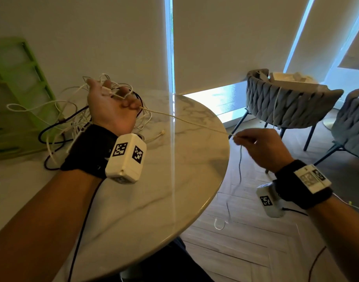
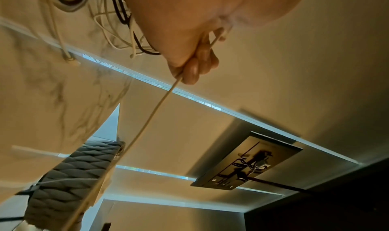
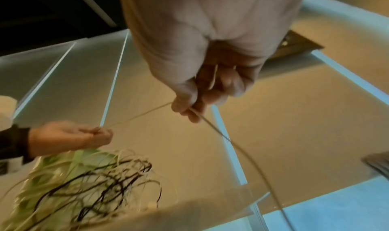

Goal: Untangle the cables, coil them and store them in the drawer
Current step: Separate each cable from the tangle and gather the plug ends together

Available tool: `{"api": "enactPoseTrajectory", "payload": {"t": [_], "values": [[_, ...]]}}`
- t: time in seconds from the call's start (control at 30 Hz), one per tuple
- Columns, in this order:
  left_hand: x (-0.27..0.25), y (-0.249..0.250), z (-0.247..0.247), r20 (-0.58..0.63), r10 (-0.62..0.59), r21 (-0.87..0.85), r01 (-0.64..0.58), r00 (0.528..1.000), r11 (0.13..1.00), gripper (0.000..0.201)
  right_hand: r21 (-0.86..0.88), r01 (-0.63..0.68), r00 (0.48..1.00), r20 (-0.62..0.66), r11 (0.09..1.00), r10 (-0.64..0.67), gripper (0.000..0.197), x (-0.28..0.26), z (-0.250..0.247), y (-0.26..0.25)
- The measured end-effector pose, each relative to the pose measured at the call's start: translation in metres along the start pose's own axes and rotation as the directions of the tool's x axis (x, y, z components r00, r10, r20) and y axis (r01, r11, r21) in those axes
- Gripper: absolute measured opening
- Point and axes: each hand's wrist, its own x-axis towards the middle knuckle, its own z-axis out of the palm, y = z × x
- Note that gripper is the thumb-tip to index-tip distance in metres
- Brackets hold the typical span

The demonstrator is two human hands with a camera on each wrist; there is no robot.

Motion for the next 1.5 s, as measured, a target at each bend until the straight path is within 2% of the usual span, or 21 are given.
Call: {"api": "enactPoseTrajectory", "payload": {"t": [0.03, 0.1, 0.27, 0.4, 0.5, 0.63, 0.7, 0.73, 0.83, 0.87, 0.93, 1.0, 1.07, 1.1, 1.17, 1.23, 1.27, 1.4, 1.43, 1.47, 1.5], "values": [[0.002, -0.001, -0.001, -0.004, 0.004, -0.006, -0.004, 1.000, 1.000, 0.044, 0.025, -0.010, 0.991, -0.130, 1.000, 0.013, 0.012, -0.001, -0.001, 0.000], [0.005, -0.006, 0.000, -0.008, -0.001, 0.014, 0.002, 1.000, 1.000, 0.043, 0.082, -0.054, 0.976, -0.206, 0.995, 0.070, 0.012, -0.004, 0.000, 0.003], [0.010, -0.018, 0.005, 0.020, -0.059, 0.061, 0.058, 0.998, 0.996, 0.043, 0.080, -0.093, 0.996, 0.003, 0.992, 0.093, 0.004, -0.035, 0.027, 0.012], [0.006, -0.023, 0.005, 0.060, -0.061, 0.082, 0.056, 0.996, 0.995, 0.039, 0.141, -0.137, 0.974, 0.200, 0.980, 0.108, 0.010, -0.050, 0.039, 0.022], [0.002, -0.022, 0.008, 0.127, -0.050, 0.101, 0.037, 0.991, 0.994, 0.041, 0.106, -0.188, 0.881, 0.457, 0.977, 0.120, 0.011, -0.053, 0.035, 0.020], [0.004, -0.007, 0.010, 0.200, -0.029, 0.118, 0.005, 0.979, 0.993, 0.049, -0.147, -0.165, 0.737, 0.639, 0.975, 0.221, 0.009, -0.044, 0.015, 0.017], [0.008, 0.002, 0.005, 0.199, -0.030, 0.136, 0.003, 0.980, 0.991, 0.043, -0.241, -0.115, 0.668, 0.699, 0.964, 0.255, 0.016, -0.026, -0.005, -0.005], [0.010, 0.006, 0.002, 0.192, -0.032, 0.158, 0.001, 0.981, 0.988, 0.040, -0.247, -0.079, 0.673, 0.701, 0.966, 0.235, 0.023, -0.015, -0.017, -0.021], [0.012, 0.016, -0.010, 0.189, -0.047, 0.233, 0.002, 0.981, 0.973, 0.035, -0.105, 0.055, 0.832, 0.554, 0.993, 0.012, 0.029, 0.024, -0.034, -0.083], [0.011, 0.019, -0.014, 0.199, -0.047, 0.241, -0.002, 0.979, 0.971, 0.034, -0.050, 0.117, 0.867, 0.492, 0.992, -0.077, 0.030, 0.037, -0.029, -0.104], [0.008, 0.025, -0.020, 0.227, -0.042, 0.222, -0.010, 0.973, 0.975, 0.031, 0.019, 0.209, 0.869, 0.455, 0.978, -0.195, 0.036, 0.059, -0.002, -0.145], [0.006, 0.031, -0.025, 0.261, -0.028, 0.171, -0.018, 0.965, 0.985, 0.031, 0.007, 0.264, 0.795, 0.565, 0.965, -0.221, 0.041, 0.070, 0.035, -0.183], [0.007, 0.041, -0.031, 0.278, 0.002, 0.126, -0.039, 0.961, 0.991, 0.035, 0.019, 0.275, 0.691, 0.692, 0.961, -0.212, 0.034, 0.072, 0.070, -0.208], [0.009, 0.048, -0.036, 0.275, 0.020, 0.110, -0.053, 0.961, 0.993, 0.037, 0.044, 0.255, 0.657, 0.725, 0.966, -0.206, 0.032, 0.072, 0.082, -0.214], [0.014, 0.062, -0.045, 0.245, 0.057, 0.098, -0.083, 0.968, 0.992, 0.040, 0.091, 0.188, 0.624, 0.758, 0.978, -0.190, 0.031, 0.072, 0.095, -0.222], [0.018, 0.074, -0.055, 0.201, 0.090, 0.123, -0.116, 0.975, 0.986, 0.042, 0.110, 0.193, 0.597, 0.775, 0.975, -0.205, 0.030, 0.073, 0.098, -0.229], [0.019, 0.078, -0.059, 0.178, 0.108, 0.142, -0.134, 0.978, 0.981, 0.041, 0.118, 0.208, 0.560, 0.800, 0.971, -0.218, 0.029, 0.072, 0.099, -0.233], [0.020, 0.104, -0.076, 0.061, 0.223, 0.127, -0.230, 0.973, 0.965, 0.034, 0.132, 0.327, 0.304, 0.923, 0.936, -0.236, 0.029, 0.066, 0.099, -0.247], [0.020, 0.116, -0.082, 0.040, 0.256, 0.087, -0.258, 0.966, 0.962, 0.033, 0.121, 0.393, 0.278, 0.929, 0.912, -0.244, 0.031, 0.069, 0.098, -0.251], [0.020, 0.124, -0.085, 0.032, 0.263, 0.039, -0.265, 0.964, 0.964, 0.032, 0.095, 0.466, 0.300, 0.918, 0.880, -0.259, 0.032, 0.075, 0.093, -0.250], [0.018, 0.136, -0.091, 0.031, 0.271, -0.002, -0.271, 0.962, 0.963, 0.033, 0.056, 0.550, 0.354, 0.888, 0.833, -0.293, 0.033, 0.083, 0.091, -0.252]]}}
